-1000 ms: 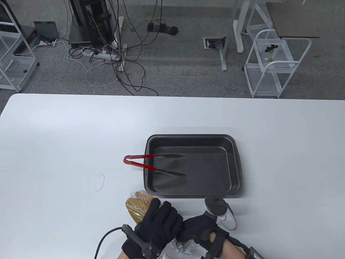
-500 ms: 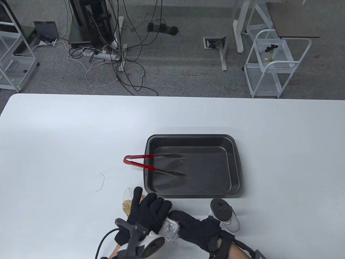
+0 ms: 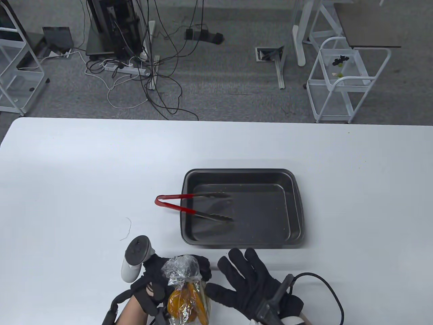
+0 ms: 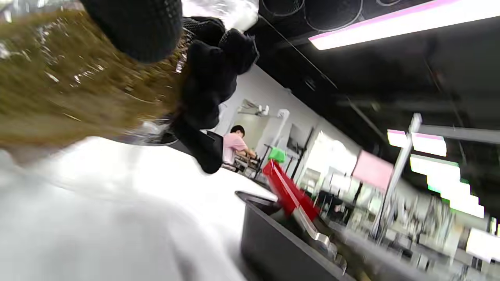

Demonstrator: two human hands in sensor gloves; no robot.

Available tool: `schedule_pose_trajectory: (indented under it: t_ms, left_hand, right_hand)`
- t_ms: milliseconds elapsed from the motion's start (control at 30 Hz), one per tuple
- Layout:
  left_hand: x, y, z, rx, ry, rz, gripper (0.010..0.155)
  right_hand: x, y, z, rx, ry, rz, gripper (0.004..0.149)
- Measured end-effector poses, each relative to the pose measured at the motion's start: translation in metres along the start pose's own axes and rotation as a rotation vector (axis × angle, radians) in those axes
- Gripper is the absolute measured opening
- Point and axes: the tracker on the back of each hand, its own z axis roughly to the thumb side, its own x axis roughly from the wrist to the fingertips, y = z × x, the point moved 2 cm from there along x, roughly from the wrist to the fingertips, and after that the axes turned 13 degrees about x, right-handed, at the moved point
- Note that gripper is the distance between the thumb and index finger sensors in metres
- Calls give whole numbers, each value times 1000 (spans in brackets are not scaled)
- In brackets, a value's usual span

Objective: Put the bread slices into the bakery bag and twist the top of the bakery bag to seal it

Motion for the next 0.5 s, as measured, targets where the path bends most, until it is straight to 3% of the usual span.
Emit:
schedule_pose_trajectory:
  t_ms: [100, 200, 333, 433, 500]
  left_hand:
    - [10, -19, -4, 73, 65, -187, 48]
    - [12, -21, 6, 210, 98, -166, 50]
    - [14, -37, 18, 458, 191, -234, 50]
    - [16, -47, 23, 476, 182, -265, 50]
    - [16, -49, 24, 452, 172, -265, 52]
  right_hand:
    - [7, 1, 10, -134, -16, -37, 83]
    - [9, 7, 12, -98, -16, -1, 83]
    - [14, 10, 8, -125, 24, 50, 78]
    - [10, 6, 13, -123, -37, -111, 75]
    - [11, 4, 14, -149, -20, -128, 68]
